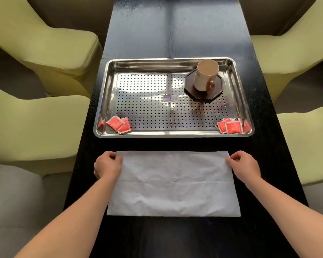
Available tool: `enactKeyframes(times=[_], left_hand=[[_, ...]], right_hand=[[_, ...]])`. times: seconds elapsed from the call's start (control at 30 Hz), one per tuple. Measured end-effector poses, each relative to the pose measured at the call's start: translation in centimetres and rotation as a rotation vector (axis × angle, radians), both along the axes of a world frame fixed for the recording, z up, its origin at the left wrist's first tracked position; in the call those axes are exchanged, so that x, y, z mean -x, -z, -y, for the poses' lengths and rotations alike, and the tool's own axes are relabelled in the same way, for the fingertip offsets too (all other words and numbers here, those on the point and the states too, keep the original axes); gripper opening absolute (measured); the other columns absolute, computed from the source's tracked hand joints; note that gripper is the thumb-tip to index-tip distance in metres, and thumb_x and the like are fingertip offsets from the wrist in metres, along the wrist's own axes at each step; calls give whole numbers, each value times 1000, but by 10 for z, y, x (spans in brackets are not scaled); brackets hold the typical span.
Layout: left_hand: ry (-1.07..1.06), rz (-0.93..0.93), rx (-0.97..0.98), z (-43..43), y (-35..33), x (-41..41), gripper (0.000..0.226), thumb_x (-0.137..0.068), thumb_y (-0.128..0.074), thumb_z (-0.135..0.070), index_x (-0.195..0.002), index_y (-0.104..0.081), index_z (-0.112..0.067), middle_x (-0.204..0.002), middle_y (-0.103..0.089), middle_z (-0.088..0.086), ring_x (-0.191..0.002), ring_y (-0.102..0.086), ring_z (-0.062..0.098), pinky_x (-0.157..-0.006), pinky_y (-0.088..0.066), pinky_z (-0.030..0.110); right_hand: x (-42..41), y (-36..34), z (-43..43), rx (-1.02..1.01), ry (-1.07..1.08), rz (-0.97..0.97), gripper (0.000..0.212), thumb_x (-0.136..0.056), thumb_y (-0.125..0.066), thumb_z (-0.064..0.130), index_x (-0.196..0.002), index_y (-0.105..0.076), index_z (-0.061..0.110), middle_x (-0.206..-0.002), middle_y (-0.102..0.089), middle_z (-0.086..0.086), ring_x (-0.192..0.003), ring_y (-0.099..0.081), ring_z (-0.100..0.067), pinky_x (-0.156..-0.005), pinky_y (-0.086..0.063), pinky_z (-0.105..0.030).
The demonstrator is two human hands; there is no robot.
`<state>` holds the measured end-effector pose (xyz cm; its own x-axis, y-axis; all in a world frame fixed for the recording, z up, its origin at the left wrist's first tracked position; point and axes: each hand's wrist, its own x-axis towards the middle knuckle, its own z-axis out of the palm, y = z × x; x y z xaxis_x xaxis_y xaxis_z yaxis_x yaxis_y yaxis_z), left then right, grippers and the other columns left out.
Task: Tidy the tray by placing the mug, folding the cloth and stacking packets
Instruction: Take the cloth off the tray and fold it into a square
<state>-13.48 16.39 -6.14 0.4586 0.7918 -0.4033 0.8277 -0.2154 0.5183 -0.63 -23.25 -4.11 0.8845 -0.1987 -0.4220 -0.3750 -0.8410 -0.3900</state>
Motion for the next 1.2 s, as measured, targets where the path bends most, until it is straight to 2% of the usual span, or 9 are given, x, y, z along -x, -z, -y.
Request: enactKeyframes(times=[0.13, 0.27, 0.47, 0.57, 0.67, 0.87, 1.03, 1.13, 1.2], left_hand=[[-32, -21, 14, 6, -3, 16, 36, -88, -70, -29, -120, -60, -17, -119, -57, 10, -106, -57, 31, -97, -48, 54], [-4, -89, 38, 25, -4, 57, 50, -86, -70, -29, -132, -53, -19, -122, -53, 8, -105, -57, 29, -94, -50, 53], [35, -237, 36, 43, -14, 108, 61, -85, -68, -45, -136, -49, -16, -126, -53, 12, -108, -56, 32, -89, -51, 50], [83, -298, 20, 49, -18, 123, 64, -84, -69, -52, -131, -47, -15, -117, -57, 10, -100, -58, 31, -75, -50, 42], [132, -315, 3, 53, -18, 131, 61, -83, -72, -50, -121, -46, -11, -105, -60, 10, -90, -60, 30, -67, -47, 38], [111, -272, 48, 51, -8, 133, 30, -85, -75, -37, -82, -60, -11, -78, -65, 6, -72, -61, 25, -63, -50, 37], [48, -195, 71, 44, -7, 139, 27, -86, -73, -33, -76, -61, -12, -74, -65, 7, -67, -61, 25, -55, -45, 34], [-13, -102, 149, 41, -9, 147, 23, -87, -73, -26, -77, -61, -8, -76, -68, 11, -70, -65, 28, -63, -54, 42], [-98, -31, 242, 39, -11, 153, 17, -88, -73, -19, -82, -63, -6, -83, -70, 13, -72, -70, 28, -71, -59, 49]], right_hand=[[20, -1, -2, -119, 37, 100, 7, -91, -68, 26, -96, -67, 22, -84, -65, 5, -83, -64, -19, -69, -50, -35], [59, -2, -15, -290, 12, 20, 4, -92, -67, 22, -96, -66, 25, -84, -69, 1, -74, -69, -21, -69, -61, -41], [104, -10, -26, -478, 114, -57, 15, -93, -66, 13, -107, -69, 16, -93, -71, -3, -78, -72, -18, -67, -61, -31], [126, -19, -31, -656, 285, -136, 18, -93, -66, 8, -110, -68, 14, -96, -74, -9, -82, -74, -24, -65, -60, -30], [155, -25, -50, -908, 381, -324, 24, -94, -64, 6, -117, -64, 13, -104, -75, -14, -91, -75, -30, -69, -62, -33], [197, -6, -102, -1136, 425, -658, 29, -96, -63, 7, -124, -59, 11, -114, -74, -15, -107, -72, -31, -94, -58, -48], [189, 3, -34, -1226, 813, -428, 28, -98, -56, 6, -125, -55, -3, -115, -71, -26, -105, -70, -40, -85, -58, -48], [178, 1, 28, -1180, 939, -231, 27, -100, -52, 6, -125, -55, -4, -121, -67, -28, -106, -69, -39, -77, -63, -43], [177, -2, 50, -1116, 927, -160, 31, -100, -51, 4, -129, -53, -4, -119, -68, -27, -104, -70, -38, -79, -61, -43]])
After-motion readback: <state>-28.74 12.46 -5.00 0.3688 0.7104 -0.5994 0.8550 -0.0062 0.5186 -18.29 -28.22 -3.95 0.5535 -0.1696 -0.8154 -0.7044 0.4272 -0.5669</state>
